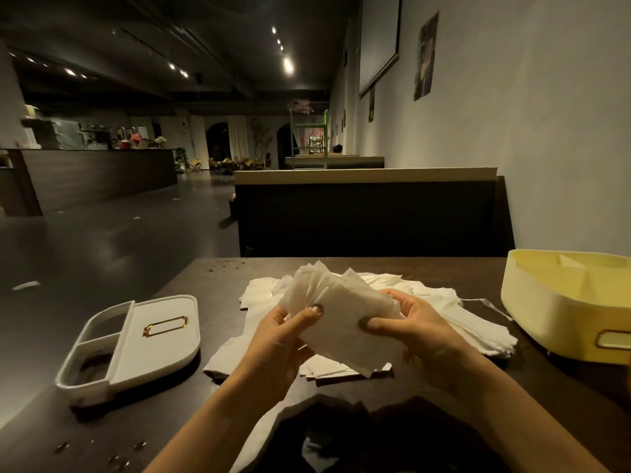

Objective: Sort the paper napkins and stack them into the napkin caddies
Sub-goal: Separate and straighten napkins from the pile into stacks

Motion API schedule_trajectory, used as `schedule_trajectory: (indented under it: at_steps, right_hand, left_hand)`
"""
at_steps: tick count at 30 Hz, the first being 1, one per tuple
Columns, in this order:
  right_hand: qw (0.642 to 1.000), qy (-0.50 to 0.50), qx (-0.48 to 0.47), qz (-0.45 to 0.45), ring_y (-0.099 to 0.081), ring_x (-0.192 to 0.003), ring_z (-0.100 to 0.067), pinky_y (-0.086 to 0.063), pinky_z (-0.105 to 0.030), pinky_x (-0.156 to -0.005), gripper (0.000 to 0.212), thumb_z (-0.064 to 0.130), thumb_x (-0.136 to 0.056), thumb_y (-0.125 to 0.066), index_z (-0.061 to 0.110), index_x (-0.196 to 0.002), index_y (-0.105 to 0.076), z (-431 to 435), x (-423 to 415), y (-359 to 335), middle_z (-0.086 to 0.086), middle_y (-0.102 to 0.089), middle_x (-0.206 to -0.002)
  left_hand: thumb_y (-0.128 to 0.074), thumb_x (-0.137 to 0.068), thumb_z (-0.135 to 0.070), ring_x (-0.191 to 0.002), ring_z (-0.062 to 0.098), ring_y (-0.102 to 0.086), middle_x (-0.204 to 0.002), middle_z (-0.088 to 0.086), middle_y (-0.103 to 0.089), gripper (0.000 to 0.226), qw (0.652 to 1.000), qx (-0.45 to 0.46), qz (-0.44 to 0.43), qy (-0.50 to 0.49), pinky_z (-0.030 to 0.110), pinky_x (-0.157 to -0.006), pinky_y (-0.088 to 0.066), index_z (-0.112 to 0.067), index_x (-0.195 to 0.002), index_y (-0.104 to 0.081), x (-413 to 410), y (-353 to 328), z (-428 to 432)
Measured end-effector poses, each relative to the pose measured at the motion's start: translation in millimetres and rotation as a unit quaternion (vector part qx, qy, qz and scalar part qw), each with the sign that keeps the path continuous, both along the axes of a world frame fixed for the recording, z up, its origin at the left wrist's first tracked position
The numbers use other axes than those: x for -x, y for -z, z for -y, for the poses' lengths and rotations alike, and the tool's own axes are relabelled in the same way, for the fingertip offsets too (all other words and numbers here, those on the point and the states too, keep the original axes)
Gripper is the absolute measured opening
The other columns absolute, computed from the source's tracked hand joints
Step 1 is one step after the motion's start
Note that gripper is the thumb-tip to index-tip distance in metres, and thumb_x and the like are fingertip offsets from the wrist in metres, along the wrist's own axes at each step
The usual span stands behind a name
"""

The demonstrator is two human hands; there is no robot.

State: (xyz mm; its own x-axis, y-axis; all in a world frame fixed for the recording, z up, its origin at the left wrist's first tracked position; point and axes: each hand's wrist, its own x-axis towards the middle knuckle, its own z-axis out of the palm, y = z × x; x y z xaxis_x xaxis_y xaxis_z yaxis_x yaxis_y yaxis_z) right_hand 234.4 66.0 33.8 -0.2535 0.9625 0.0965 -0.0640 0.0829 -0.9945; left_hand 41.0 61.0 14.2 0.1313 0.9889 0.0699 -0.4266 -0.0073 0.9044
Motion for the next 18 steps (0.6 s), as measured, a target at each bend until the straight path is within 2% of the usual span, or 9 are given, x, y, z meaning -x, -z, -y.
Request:
schedule_trajectory:
  at_steps: [3,5,8,10,13,14,16,18]
  right_hand:
    - [0.996,0.009,-0.054,0.073,-0.064,-0.085,-0.022,-0.059,-0.034,-0.068,0.035,-0.004,-0.075,-0.069,0.012,-0.105,-0.06,11.8,-2.7,-5.4,-0.013,-0.065,-0.097]
    - [0.985,0.009,-0.095,0.142,-0.065,-0.087,-0.018,-0.058,-0.028,-0.067,0.038,0.0,-0.077,-0.071,0.016,-0.108,-0.058,25.7,-8.4,-8.4,-0.009,-0.063,-0.101]
    - [0.968,0.018,-0.158,0.196,-0.064,-0.092,-0.011,-0.058,-0.03,-0.072,0.042,0.005,-0.077,-0.073,0.024,-0.111,-0.057,48.8,-24.2,-9.1,0.002,-0.064,-0.102]
    - [0.966,0.019,-0.162,0.2,-0.064,-0.096,-0.008,-0.058,-0.033,-0.077,0.044,0.007,-0.075,-0.075,0.03,-0.109,-0.058,63.1,-34.0,-5.1,0.008,-0.066,-0.102]
    - [0.97,-0.01,-0.133,0.202,-0.063,-0.102,-0.015,-0.058,-0.036,-0.08,0.049,0.007,-0.075,-0.075,0.032,-0.114,-0.056,73.0,-37.1,7.7,0.004,-0.066,-0.108]
    - [0.968,-0.017,-0.125,0.215,-0.063,-0.104,-0.016,-0.058,-0.036,-0.081,0.053,0.007,-0.076,-0.074,0.034,-0.116,-0.053,74.9,-37.2,12.8,0.004,-0.064,-0.111]
    - [0.963,-0.028,-0.112,0.243,-0.062,-0.102,-0.015,-0.057,-0.034,-0.082,0.062,0.007,-0.076,-0.073,0.039,-0.121,-0.044,75.3,-35.6,19.8,0.005,-0.058,-0.115]
    - [0.958,-0.028,-0.114,0.261,-0.062,-0.1,-0.016,-0.056,-0.033,-0.084,0.071,0.012,-0.074,-0.072,0.043,-0.126,-0.035,74.8,-32.5,23.3,0.005,-0.053,-0.119]
  left_hand:
    - [-0.066,-0.077,-0.002,-0.098,0.027,-0.064,-0.105,0.015,-0.064,0.03,0.994,-0.039,-0.105,0.006,0.03,-0.073,-0.058,-0.008,-0.105,-0.059,6.8,-5.2,5.6]
    - [-0.064,-0.08,0.004,-0.094,0.023,-0.065,-0.099,0.009,-0.067,0.024,0.982,-0.074,-0.172,0.021,0.023,-0.068,-0.056,-0.013,-0.098,-0.062,7.5,-8.8,9.4]
    - [-0.063,-0.08,0.011,-0.087,0.012,-0.069,-0.089,-0.007,-0.072,0.034,0.966,-0.119,-0.221,0.059,0.017,-0.065,-0.053,-0.02,-0.097,-0.062,0.0,-13.6,21.4]
    - [-0.067,-0.077,0.011,-0.09,0.009,-0.069,-0.09,-0.009,-0.074,0.039,0.964,-0.125,-0.214,0.1,0.018,-0.068,-0.054,-0.018,-0.103,-0.061,-5.3,-6.1,33.7]
    - [-0.073,-0.068,-0.005,-0.105,0.019,-0.065,-0.109,0.003,-0.07,0.053,0.953,-0.14,-0.239,0.121,0.031,-0.085,-0.055,-0.014,-0.119,-0.057,-7.2,14.5,47.3]
    - [-0.074,-0.065,-0.013,-0.106,0.018,-0.065,-0.112,0.003,-0.068,0.058,0.95,-0.14,-0.253,0.114,0.033,-0.088,-0.054,-0.016,-0.12,-0.055,-8.2,19.9,52.1]
    - [-0.077,-0.059,-0.028,-0.105,0.011,-0.064,-0.112,-0.003,-0.066,0.065,0.949,-0.129,-0.275,0.088,0.028,-0.086,-0.054,-0.023,-0.119,-0.052,-9.8,26.8,57.1]
    - [-0.079,-0.062,-0.029,-0.105,0.007,-0.063,-0.113,-0.007,-0.065,0.065,0.949,-0.137,-0.273,0.078,0.025,-0.084,-0.053,-0.029,-0.12,-0.049,-12.7,28.4,59.4]
